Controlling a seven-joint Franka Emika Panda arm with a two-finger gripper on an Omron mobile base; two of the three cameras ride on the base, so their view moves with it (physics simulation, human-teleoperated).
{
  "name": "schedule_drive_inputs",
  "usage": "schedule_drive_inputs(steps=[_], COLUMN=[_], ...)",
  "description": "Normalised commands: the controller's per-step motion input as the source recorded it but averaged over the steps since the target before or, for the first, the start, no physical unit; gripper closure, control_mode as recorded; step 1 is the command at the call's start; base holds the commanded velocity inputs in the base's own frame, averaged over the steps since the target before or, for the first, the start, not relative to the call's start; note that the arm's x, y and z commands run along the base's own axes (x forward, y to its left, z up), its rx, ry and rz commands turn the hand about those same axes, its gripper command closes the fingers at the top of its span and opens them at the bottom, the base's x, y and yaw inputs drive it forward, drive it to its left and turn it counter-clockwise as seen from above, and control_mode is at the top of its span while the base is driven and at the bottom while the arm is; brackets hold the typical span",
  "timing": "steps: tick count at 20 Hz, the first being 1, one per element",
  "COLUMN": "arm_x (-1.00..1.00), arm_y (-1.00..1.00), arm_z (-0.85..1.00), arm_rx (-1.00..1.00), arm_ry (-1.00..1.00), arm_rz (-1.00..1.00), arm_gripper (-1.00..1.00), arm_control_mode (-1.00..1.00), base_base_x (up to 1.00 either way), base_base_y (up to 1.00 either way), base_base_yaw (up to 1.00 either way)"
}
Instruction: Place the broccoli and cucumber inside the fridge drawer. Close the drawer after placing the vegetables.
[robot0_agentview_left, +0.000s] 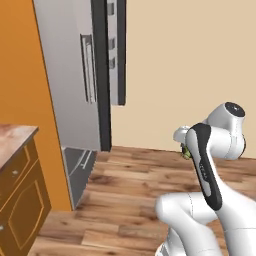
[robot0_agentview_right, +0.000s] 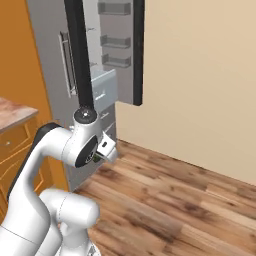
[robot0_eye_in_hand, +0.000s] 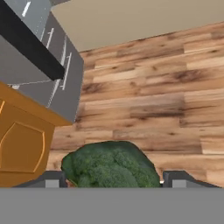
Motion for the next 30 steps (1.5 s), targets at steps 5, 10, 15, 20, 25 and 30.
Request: schedule_drive_inputs(steps=[5, 10, 15, 20, 25, 30], arm_x=[0.0, 0.0, 0.0, 0.0, 0.0, 0.0], arm_y=[0.0, 0.0, 0.0, 0.0, 0.0, 0.0], arm_z=[0.0, 0.0, 0.0, 0.0, 0.0, 0.0], arm_rx=[0.0, 0.0, 0.0, 0.0, 0.0, 0.0], arm_ry=[0.0, 0.0, 0.0, 0.0, 0.0, 0.0], arm_rz=[0.0, 0.0, 0.0, 0.0, 0.0, 0.0], arm_gripper=[1.0, 1.0, 1.0, 1.0, 1.0, 1.0], arm_control_mode=[1.0, 1.0, 1.0, 1.0, 1.0, 1.0], base_base_x=[1.0, 1.0, 1.0, 1.0, 0.99, 0.83], base_base_y=[-0.53, -0.39, -0.46, -0.31, -0.27, -0.17], base_base_yaw=[0.28, 0.35, 0.4, 0.48, 0.5, 0.48])
